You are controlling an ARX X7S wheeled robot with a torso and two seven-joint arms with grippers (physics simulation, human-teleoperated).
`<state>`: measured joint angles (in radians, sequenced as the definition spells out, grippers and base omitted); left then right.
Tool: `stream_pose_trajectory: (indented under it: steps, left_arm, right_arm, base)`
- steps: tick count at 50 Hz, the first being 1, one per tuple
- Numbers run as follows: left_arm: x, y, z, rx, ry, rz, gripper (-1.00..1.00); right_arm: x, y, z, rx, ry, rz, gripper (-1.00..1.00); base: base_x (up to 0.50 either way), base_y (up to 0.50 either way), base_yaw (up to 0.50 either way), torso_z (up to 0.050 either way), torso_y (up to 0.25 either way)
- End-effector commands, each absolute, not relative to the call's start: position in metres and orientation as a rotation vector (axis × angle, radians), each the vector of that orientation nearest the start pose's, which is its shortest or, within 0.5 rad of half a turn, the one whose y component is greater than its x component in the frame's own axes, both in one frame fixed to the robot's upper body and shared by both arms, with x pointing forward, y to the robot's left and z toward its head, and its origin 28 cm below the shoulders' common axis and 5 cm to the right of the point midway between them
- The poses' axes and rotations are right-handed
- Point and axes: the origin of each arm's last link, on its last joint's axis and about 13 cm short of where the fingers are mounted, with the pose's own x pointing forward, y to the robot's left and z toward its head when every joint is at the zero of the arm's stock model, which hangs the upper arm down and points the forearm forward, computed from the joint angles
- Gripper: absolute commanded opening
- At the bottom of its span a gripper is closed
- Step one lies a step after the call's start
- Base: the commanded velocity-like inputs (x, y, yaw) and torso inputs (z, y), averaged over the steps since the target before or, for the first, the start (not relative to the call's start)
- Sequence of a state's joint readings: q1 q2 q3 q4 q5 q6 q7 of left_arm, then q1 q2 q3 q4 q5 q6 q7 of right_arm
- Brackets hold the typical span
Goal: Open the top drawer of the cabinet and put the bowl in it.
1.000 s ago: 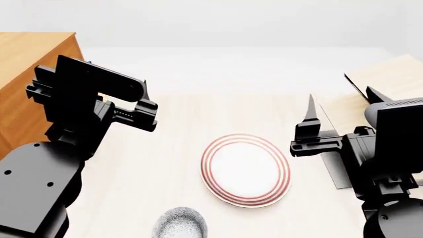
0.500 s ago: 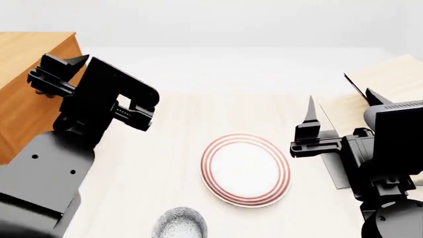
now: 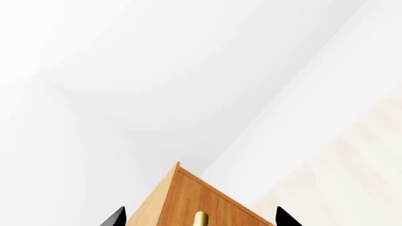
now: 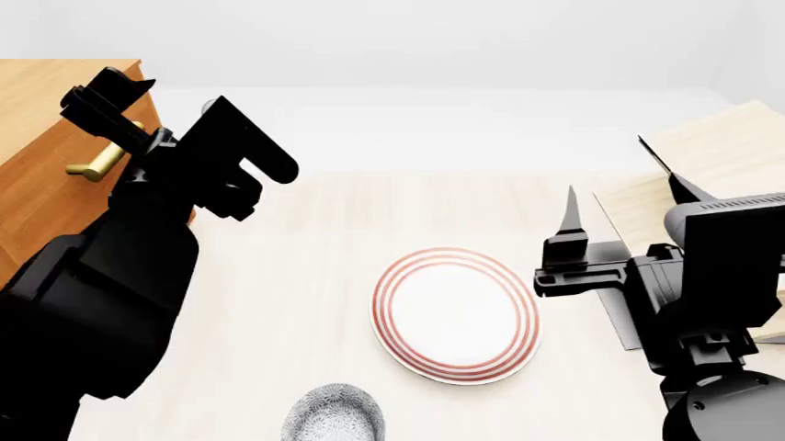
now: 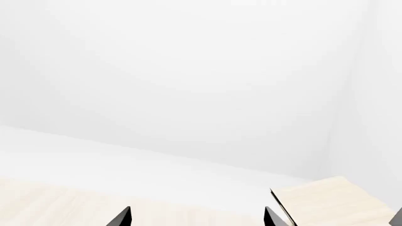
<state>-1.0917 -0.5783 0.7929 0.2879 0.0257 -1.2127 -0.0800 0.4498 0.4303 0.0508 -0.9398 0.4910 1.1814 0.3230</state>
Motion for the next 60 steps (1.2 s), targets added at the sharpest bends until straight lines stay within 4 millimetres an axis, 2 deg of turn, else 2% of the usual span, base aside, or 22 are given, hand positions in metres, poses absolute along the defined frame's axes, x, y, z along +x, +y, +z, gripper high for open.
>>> stream_pose_trajectory:
  steps: [1,18,29,60]
  left_arm:
    - [0.33,0.258,0.257,1.022,0.055,0.199,1.0]
    - [0.355,0.259,0.252,1.123,0.152,0.275,1.0]
    - [0.364,0.258,0.245,1.168,0.211,0.292,1.0]
    - [0.398,0.268,0.223,1.17,0.315,0.333,1.0]
  right_arm:
    - [0.204,-0.141,0.207,-0.191,-0.177,-0.049,1.0]
    - [0.207,-0.142,0.206,-0.184,-0.176,-0.051,1.0]
    - [0.207,-0.142,0.206,-0.181,-0.177,-0.052,1.0]
    - [0.207,-0.144,0.2,-0.171,-0.164,-0.052,1.0]
  base:
    - [0.0,0.0,0.0,0.0,0.0]
    - [0.0,0.0,0.0,0.0,0.0]
    - [0.0,0.0,0.0,0.0,0.0]
    - [0.0,0.0,0.0,0.0,0.0]
